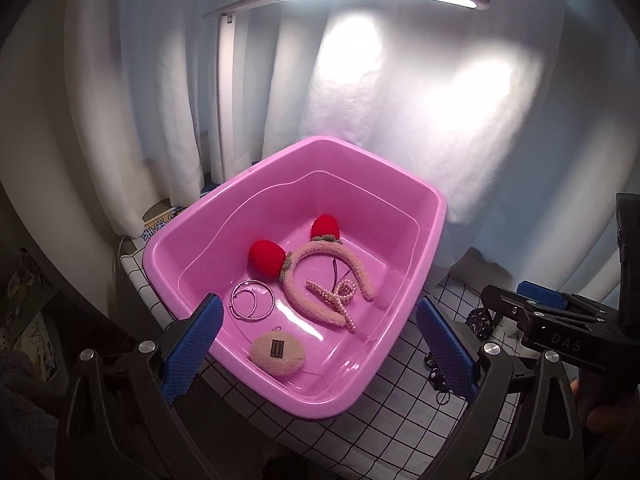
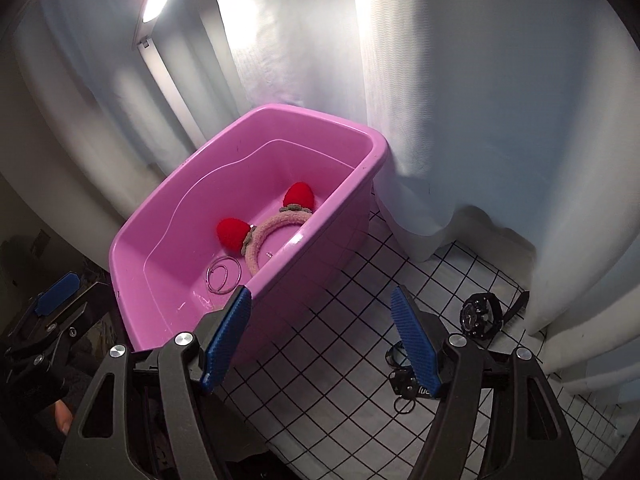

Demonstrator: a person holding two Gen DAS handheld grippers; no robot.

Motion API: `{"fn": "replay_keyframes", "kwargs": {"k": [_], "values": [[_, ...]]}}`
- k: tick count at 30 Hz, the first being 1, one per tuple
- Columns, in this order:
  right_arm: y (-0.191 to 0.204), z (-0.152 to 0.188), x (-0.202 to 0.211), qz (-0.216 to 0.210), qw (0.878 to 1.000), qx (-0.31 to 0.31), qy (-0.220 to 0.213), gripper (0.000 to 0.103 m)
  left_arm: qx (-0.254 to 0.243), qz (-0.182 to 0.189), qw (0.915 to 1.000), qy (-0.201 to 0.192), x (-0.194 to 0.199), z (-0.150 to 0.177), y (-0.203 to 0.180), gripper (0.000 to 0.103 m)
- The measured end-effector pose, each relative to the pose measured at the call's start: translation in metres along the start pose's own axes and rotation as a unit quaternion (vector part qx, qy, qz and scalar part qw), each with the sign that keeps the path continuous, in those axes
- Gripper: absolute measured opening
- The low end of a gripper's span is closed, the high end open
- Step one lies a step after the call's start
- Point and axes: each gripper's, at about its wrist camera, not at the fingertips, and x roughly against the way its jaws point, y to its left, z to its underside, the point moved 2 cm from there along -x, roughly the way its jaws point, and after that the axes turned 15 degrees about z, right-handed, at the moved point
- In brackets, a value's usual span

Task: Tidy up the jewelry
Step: 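Withdraw both tools from the tub toward the lanyard and watch, then grasp the black lanyard with the left tool while the right tool grasps the black watch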

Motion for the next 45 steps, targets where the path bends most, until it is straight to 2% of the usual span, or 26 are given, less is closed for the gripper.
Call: {"fn": "replay_keyframes", "kwargs": {"k": [13, 21, 27, 33, 40, 45], "values": [[-0.079, 0.054, 0.016, 0.004, 1.000, 0.002, 0.007, 0.069, 0.003, -0.005, 0.9999, 0.010, 0.005, 0.051, -0.077, 0.095], [-0.124, 0.088, 0.008, 0.005, 1.000, 0.006, 0.021, 0.069, 0.007, -0.016, 0.9995, 0.027, -0.009, 0.097, -0.117, 0.095], [-0.147, 0.105, -0.001, -0.007, 0.999, 0.017, 0.027, 0.069, 0.016, -0.032, 0.9988, 0.034, -0.019, 0.120, -0.137, 0.095], [-0.165, 0.117, -0.019, -0.021, 0.999, 0.021, 0.042, 0.069, 0.018, -0.048, 0.9975, 0.049, -0.037, 0.133, -0.149, 0.095], [-0.169, 0.124, -0.048, -0.012, 0.998, 0.035, 0.056, 0.069, 0.028, -0.048, 0.9961, 0.069, -0.069, 0.145, -0.146, 0.095], [-0.168, 0.122, -0.073, -0.018, 0.997, 0.044, 0.058, 0.069, 0.050, -0.045, 0.9958, 0.061, -0.092, 0.153, -0.135, 0.095]]}}
